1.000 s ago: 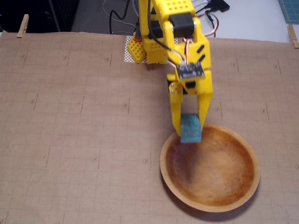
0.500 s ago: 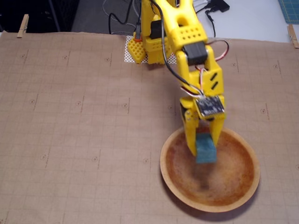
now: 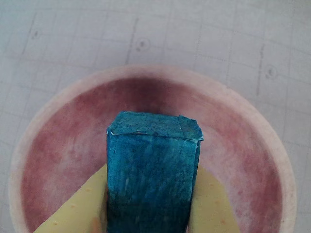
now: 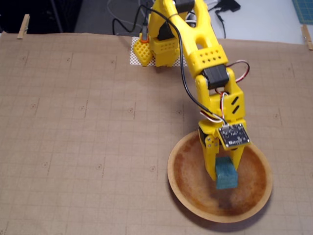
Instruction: Grasp a blue block and put it in the bowl.
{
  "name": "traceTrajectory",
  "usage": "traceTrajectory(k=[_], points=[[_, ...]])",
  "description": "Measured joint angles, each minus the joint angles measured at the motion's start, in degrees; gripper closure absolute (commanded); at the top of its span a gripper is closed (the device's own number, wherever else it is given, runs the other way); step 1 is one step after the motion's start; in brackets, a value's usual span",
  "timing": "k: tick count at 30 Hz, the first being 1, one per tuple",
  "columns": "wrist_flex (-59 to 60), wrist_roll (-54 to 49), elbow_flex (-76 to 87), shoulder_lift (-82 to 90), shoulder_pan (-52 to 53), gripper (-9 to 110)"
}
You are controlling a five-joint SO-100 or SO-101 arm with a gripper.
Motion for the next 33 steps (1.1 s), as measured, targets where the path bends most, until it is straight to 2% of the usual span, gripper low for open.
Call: traceTrajectory(k=[9,17,22,33], points=[[0.0,0.0,-6.06,-7.73,0.0,98],[0.0,0.0,-7.65,-10.28,0.0,69],[0.0,0.0,-7.65,-10.28,0.0,57],[2.99,0.0,-7.47,-8.88,0.0,56]])
